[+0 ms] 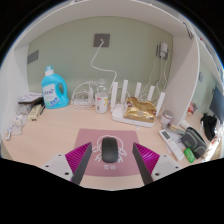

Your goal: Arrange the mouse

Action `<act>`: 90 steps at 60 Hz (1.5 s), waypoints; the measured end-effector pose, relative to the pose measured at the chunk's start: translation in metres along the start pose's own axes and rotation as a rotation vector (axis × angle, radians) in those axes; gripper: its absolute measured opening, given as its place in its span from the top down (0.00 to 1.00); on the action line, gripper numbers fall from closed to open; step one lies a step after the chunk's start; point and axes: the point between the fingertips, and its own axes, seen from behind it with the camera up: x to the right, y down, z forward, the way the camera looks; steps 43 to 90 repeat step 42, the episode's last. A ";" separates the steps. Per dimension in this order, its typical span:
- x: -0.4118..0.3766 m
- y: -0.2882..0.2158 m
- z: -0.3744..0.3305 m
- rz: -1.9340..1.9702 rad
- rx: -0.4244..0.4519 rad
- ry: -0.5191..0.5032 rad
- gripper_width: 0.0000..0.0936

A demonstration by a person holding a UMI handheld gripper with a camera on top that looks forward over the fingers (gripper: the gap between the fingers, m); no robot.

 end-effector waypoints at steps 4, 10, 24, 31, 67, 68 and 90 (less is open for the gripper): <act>-0.002 -0.002 -0.029 -0.007 0.016 0.021 0.10; -0.007 0.002 -0.069 -0.011 0.037 0.046 0.10; -0.024 0.017 -0.127 -0.018 0.056 0.053 0.10; -0.025 0.021 -0.138 -0.008 0.056 0.055 0.10; -0.022 0.021 -0.143 -0.041 0.057 0.064 0.10; -0.022 0.021 -0.143 -0.041 0.057 0.064 0.10; -0.022 0.021 -0.143 -0.041 0.057 0.064 0.10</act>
